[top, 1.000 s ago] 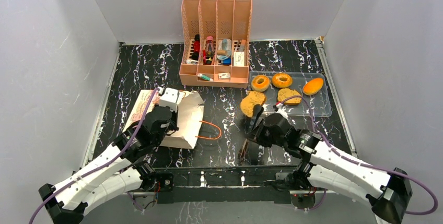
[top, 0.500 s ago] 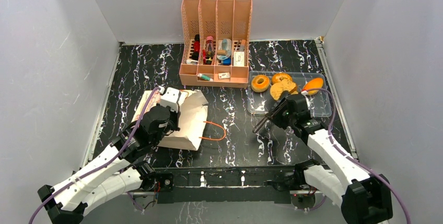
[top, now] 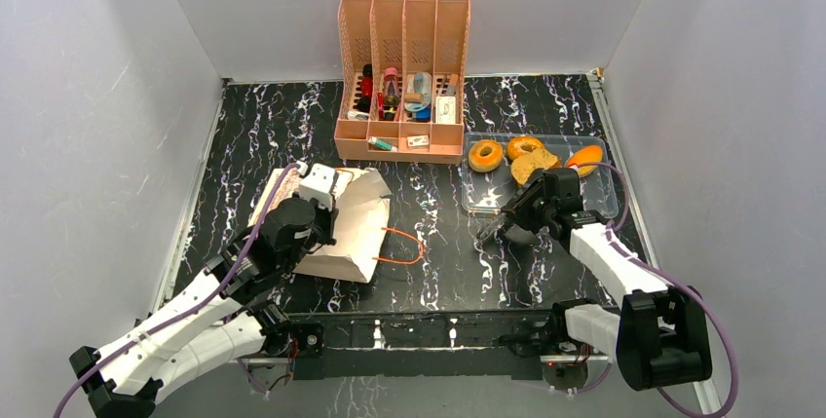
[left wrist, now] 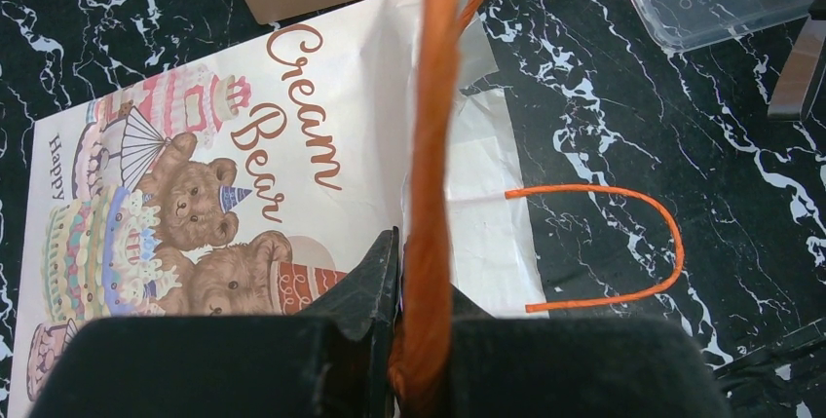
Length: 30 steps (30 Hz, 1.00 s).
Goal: Take the fake bread out of the paper bag
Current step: Place the fake bread in the container.
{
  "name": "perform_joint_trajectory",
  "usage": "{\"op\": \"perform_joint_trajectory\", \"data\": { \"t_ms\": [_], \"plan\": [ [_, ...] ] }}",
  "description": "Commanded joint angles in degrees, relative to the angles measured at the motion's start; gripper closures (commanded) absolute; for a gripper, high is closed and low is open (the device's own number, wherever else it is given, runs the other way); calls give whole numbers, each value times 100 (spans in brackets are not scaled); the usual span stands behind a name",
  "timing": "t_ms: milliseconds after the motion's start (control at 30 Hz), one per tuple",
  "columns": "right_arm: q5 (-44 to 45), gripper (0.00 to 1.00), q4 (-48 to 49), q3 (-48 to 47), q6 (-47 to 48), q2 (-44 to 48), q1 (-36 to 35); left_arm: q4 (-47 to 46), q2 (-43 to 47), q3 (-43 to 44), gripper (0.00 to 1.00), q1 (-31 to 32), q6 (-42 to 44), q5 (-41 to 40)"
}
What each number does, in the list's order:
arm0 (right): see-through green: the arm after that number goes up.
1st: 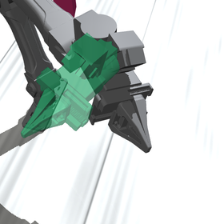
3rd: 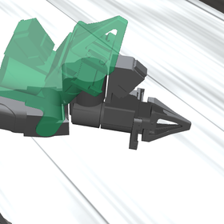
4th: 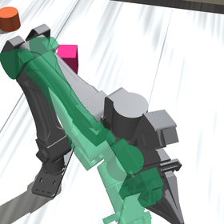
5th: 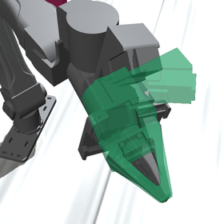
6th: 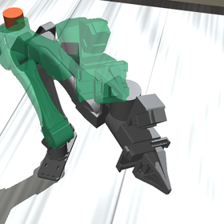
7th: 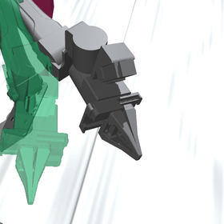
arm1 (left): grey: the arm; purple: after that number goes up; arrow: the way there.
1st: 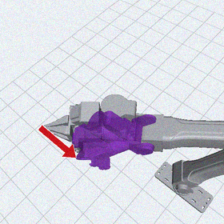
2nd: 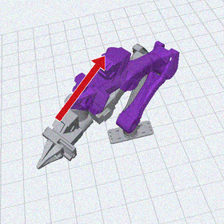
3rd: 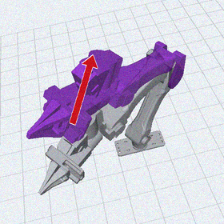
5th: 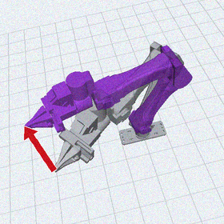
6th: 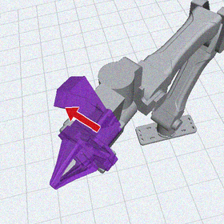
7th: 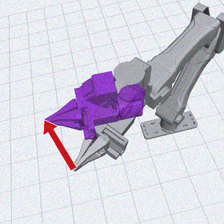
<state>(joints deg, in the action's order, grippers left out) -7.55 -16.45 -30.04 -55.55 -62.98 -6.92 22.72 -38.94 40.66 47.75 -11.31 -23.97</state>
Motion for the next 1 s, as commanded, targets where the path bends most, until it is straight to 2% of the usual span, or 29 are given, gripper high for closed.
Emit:
{"op": "perform_joint_trajectory", "data": {
  "t_ms": [0, 167, 233, 967],
  "plan": [
    [-161, 88, 666, 69, 2, -45, 143, -181, 7, 218, 100, 7, 76, 107],
    [-249, 72, 697, 194, -16, 16, 229, -171, 0, 207, 100, 2, 94, 120],
    [-308, 69, 696, 238, -16, 43, 270, -163, 0, 218, 100, 7, 87, 115],
    [-387, 65, 211, 389, -52, 766, 300, -35, 132, 216, 100, 7, -14, 110]
  ]
}}
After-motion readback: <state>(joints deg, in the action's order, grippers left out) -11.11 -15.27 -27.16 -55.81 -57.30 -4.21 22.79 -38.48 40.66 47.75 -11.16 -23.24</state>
